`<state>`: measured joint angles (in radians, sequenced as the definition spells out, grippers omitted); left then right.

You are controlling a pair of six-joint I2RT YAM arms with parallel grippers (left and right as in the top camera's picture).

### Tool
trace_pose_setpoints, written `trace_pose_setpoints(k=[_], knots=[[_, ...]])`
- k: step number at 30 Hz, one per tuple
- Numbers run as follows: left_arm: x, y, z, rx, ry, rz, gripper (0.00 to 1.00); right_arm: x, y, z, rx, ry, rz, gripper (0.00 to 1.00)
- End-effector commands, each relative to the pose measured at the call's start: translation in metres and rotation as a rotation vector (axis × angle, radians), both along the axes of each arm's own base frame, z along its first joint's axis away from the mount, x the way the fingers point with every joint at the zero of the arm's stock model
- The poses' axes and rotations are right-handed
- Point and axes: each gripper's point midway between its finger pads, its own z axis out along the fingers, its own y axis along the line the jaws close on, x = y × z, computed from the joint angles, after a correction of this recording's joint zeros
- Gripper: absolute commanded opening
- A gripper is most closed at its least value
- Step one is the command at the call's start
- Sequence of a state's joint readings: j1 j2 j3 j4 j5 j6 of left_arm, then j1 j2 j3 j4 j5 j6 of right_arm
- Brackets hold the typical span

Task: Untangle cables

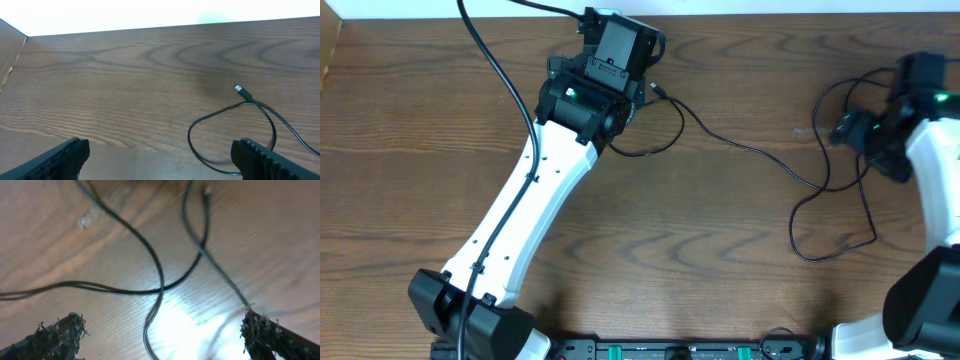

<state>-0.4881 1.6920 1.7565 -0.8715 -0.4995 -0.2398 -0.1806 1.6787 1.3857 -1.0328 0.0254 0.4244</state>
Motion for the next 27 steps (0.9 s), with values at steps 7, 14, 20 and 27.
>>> trace_pose_setpoints(k=[7,14,20,27], knots=[[-0.002,0.002,0.005,-0.013,-0.013,0.011,0.95,-0.038,0.044,-0.083,0.041,0.115,0.008,0.99],[-0.002,0.002,0.005,-0.013,-0.013,0.011,0.95,-0.055,0.047,-0.122,0.047,0.105,-0.004,0.99],[-0.002,0.002,0.005,-0.013,-0.013,0.011,0.95,-0.067,0.048,-0.144,0.046,0.093,-0.004,0.93],[-0.002,0.002,0.005,-0.013,-0.013,0.011,0.95,-0.072,0.058,-0.158,0.1,0.058,0.001,0.34]])
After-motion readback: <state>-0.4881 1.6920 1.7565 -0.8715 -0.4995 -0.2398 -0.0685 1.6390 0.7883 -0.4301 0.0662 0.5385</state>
